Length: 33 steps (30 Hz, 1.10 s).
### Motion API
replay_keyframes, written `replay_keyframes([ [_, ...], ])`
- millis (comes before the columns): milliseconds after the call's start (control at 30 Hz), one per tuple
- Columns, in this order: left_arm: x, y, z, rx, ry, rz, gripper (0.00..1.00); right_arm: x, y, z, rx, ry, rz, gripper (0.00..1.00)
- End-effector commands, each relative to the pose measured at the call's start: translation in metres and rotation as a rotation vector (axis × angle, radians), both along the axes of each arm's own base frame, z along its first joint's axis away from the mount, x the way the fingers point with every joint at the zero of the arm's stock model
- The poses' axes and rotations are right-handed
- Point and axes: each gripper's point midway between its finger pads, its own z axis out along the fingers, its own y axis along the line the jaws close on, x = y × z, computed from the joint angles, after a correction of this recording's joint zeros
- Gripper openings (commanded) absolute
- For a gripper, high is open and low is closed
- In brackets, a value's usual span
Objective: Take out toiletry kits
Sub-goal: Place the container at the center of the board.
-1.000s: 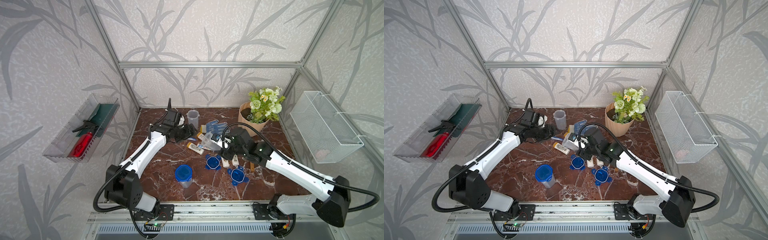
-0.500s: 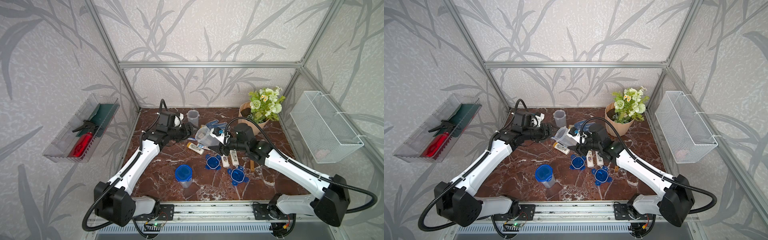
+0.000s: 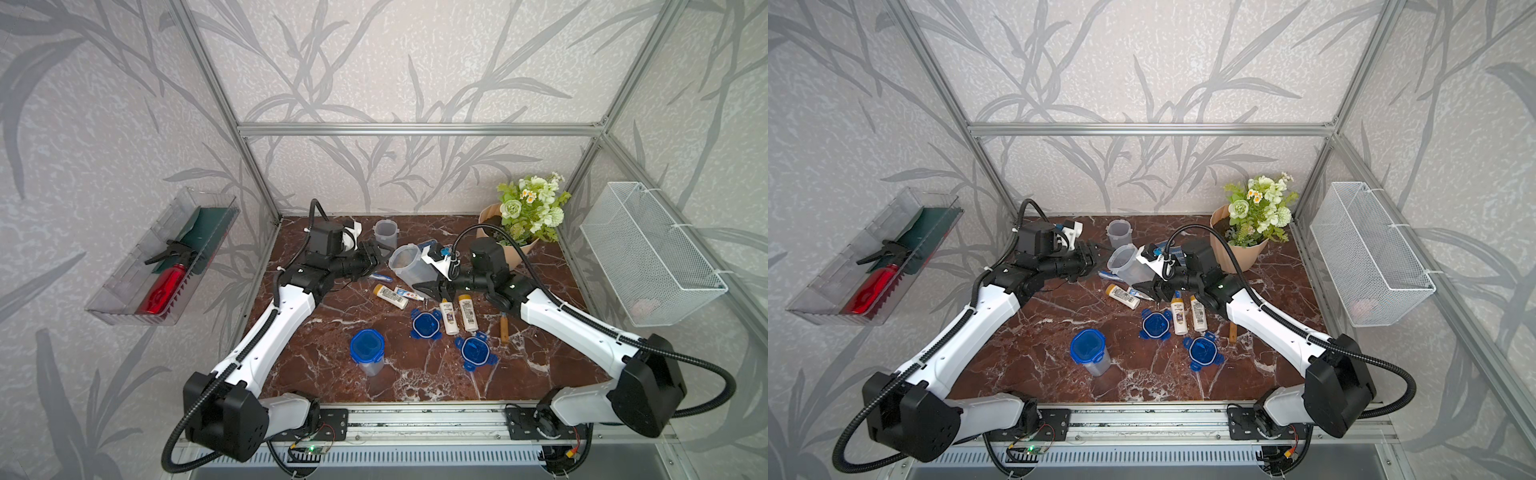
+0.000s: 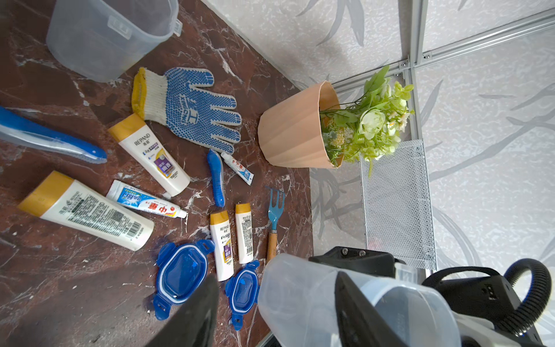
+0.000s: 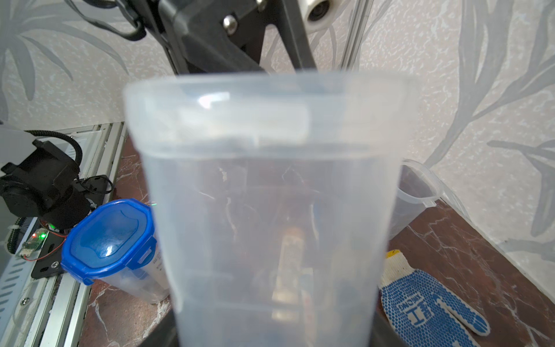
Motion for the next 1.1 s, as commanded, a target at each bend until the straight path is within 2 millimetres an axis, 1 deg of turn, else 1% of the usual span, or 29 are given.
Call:
replay_keyframes([
  [0, -0.03, -0.039, 0.017, -0.104, 0.001, -0.228, 0.56, 0.002, 0.023, 0.026, 0.056, -0.136, 0.086, 0.16],
  [133, -0.034, -0.043, 0.014, -0.097, 0.027, -0.262, 0.47, 0.006, 0.031, 0.02, 0.006, -0.205, 0.098, 0.16],
  [200, -0.04, -0.044, 0.013, -0.086, 0.041, -0.287, 0.39, 0.009, 0.034, 0.02, 0.002, -0.231, 0.101, 0.16],
  [267, -0.045, -0.042, 0.01, -0.069, 0.062, -0.299, 0.32, 0.013, 0.036, 0.019, -0.003, -0.245, 0.104, 0.16],
  [300, -0.049, -0.041, 0.01, -0.057, 0.069, -0.305, 0.31, 0.016, 0.038, 0.018, -0.007, -0.247, 0.103, 0.16],
  [367, -0.055, -0.036, 0.009, -0.019, 0.074, -0.302, 0.35, 0.021, 0.04, 0.016, -0.008, -0.244, 0.097, 0.16],
  [400, -0.058, -0.032, 0.01, 0.007, 0.071, -0.295, 0.4, 0.024, 0.04, 0.016, -0.001, -0.241, 0.093, 0.15],
  [467, -0.061, -0.021, 0.012, 0.064, 0.057, -0.264, 0.55, 0.029, 0.038, 0.015, 0.022, -0.226, 0.089, 0.15],
  [533, -0.06, -0.004, 0.013, 0.155, 0.049, -0.2, 0.62, 0.033, 0.034, 0.014, 0.045, -0.205, 0.078, 0.15],
  [567, -0.058, 0.009, 0.013, 0.227, 0.044, -0.149, 0.66, 0.035, 0.031, 0.012, 0.05, -0.195, 0.073, 0.14],
  [633, -0.054, 0.032, 0.014, 0.353, 0.032, -0.059, 0.7, 0.038, 0.028, 0.009, 0.053, -0.183, 0.067, 0.15],
  [667, -0.053, 0.038, 0.017, 0.376, 0.02, -0.037, 0.71, 0.037, 0.027, 0.007, 0.052, -0.176, 0.069, 0.14],
  [733, -0.052, 0.04, 0.024, 0.377, -0.005, -0.017, 0.74, 0.038, 0.028, 0.005, 0.051, -0.168, 0.075, 0.14],
  [933, -0.048, 0.042, 0.037, 0.356, -0.061, 0.02, 0.77, 0.04, 0.035, 0.0, 0.066, -0.142, 0.1, 0.14],
  [1000, -0.047, 0.038, 0.037, 0.345, -0.061, 0.001, 0.77, 0.04, 0.037, 0.001, 0.079, -0.136, 0.112, 0.14],
  [1067, -0.045, 0.037, 0.028, 0.362, -0.026, -0.007, 0.77, 0.038, 0.039, 0.003, 0.095, -0.132, 0.125, 0.14],
])
